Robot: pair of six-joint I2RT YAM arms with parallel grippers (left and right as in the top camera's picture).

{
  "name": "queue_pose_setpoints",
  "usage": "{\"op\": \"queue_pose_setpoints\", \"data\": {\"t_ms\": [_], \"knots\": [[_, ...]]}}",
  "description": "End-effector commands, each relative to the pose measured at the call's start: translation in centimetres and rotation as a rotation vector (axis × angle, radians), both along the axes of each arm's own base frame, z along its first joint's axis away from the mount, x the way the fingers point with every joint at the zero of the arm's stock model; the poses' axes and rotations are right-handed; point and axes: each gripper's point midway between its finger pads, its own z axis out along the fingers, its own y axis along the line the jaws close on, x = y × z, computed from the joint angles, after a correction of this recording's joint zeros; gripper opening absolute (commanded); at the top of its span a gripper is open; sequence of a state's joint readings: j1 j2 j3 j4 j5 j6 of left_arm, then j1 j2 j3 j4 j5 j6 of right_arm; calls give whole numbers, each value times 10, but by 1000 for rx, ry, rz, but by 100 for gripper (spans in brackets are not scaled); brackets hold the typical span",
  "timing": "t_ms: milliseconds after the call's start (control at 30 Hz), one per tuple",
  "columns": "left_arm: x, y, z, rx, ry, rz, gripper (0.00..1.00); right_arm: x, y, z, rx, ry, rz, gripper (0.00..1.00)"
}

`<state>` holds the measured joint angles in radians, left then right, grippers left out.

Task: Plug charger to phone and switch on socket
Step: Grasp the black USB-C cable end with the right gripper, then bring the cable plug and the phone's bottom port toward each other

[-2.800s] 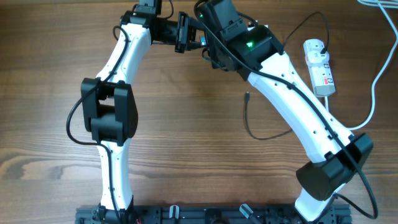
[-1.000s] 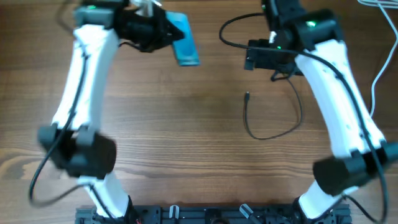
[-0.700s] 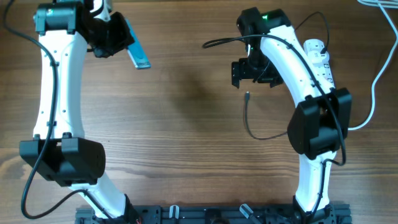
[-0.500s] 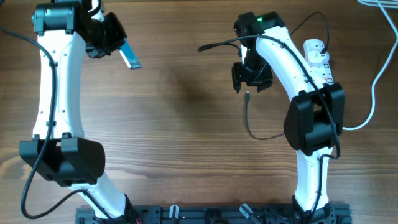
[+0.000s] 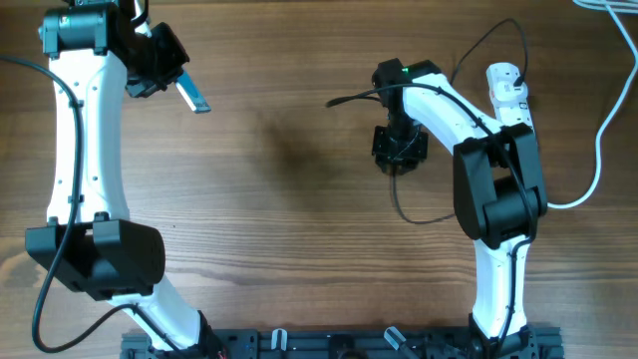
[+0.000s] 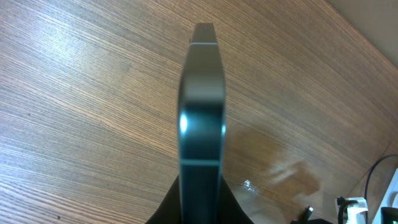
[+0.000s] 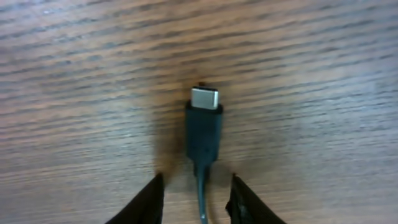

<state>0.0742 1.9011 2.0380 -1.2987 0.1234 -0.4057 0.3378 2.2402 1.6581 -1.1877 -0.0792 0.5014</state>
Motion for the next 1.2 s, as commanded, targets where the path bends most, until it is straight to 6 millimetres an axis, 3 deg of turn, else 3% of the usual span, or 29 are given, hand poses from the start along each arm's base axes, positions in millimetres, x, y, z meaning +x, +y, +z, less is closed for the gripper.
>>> {"op": "queue_pose_setpoints", "data": {"t_ms": [0,233,600,700,1000,1167], "knots": [[0,2,4,5,-11,15,4,-1,1,-14,-3,-5,-22,34],[0,2,3,5,-10,15,4,4,2,-15,8,-24,20,24],[0,2,4,5,-11,15,4,6,0,-15,1,-33,34,20],[0,2,3,5,-10,15,4,6,-1,-15,-2,-33,35,15],[0,2,4,4,-11,15,4,0,-3,-14,-5,-7,59,19],[1,-1,4,-15,-13,6,4,-1,-3,-14,-6,-5,55,7]]}}
